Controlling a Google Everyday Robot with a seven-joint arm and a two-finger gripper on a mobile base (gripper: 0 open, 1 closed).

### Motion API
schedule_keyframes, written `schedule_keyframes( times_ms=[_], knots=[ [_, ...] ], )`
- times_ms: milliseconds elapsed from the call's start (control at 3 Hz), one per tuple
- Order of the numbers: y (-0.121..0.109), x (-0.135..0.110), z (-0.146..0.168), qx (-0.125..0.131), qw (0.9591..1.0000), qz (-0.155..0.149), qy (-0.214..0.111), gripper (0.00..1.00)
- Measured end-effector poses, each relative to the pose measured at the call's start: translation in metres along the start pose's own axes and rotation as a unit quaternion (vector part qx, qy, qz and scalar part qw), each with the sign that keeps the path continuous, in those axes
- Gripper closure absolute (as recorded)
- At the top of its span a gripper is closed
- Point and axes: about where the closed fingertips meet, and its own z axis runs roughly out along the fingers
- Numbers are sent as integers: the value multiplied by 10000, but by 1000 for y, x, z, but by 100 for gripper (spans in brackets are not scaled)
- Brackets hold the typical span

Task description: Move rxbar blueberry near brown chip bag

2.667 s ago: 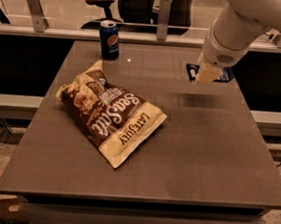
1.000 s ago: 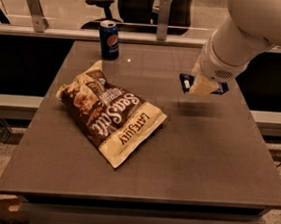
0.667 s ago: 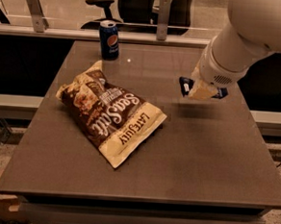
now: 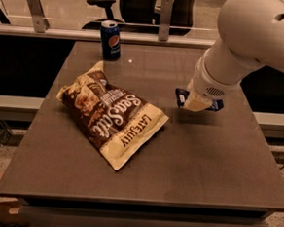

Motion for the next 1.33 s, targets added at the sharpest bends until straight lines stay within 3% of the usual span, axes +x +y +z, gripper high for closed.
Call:
schedule_keyframes(
  times_ms=[1000, 1333],
  knots=[
    [15, 9, 25, -344, 9984, 435, 107, 100],
    [32, 8, 40, -684, 9962, 545, 57, 100]
  ],
)
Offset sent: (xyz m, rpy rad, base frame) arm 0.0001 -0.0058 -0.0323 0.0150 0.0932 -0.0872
